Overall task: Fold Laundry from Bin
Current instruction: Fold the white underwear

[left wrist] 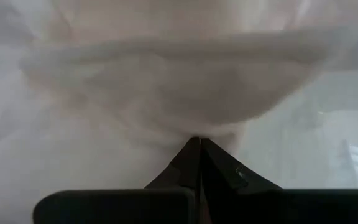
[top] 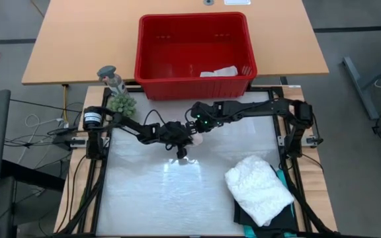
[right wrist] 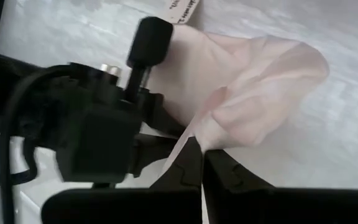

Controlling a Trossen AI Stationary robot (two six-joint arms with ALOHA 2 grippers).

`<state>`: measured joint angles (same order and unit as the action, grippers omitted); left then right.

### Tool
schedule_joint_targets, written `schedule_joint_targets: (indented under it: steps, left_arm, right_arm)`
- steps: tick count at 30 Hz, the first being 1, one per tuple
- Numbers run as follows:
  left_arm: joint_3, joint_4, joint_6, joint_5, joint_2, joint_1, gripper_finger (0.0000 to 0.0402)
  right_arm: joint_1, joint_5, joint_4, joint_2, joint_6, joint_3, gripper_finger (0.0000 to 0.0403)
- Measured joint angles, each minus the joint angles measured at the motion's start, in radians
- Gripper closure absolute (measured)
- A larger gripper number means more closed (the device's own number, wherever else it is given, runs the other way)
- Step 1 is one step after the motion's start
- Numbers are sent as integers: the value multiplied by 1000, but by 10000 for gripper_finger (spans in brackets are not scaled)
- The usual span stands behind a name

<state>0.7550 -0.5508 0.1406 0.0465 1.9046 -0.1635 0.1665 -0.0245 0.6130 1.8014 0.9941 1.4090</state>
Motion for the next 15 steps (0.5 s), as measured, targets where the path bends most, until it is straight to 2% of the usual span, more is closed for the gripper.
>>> schedule_joint_targets:
  steps: [11,15]
  left_arm:
    - [118,21,-15,-7,27,3,401]
    - [129,85,-9,-6,29,1,401]
  right_arm:
    - [6,2,17,-22,-27,0,382]
    - [15,2,27,-22,-41,0,382]
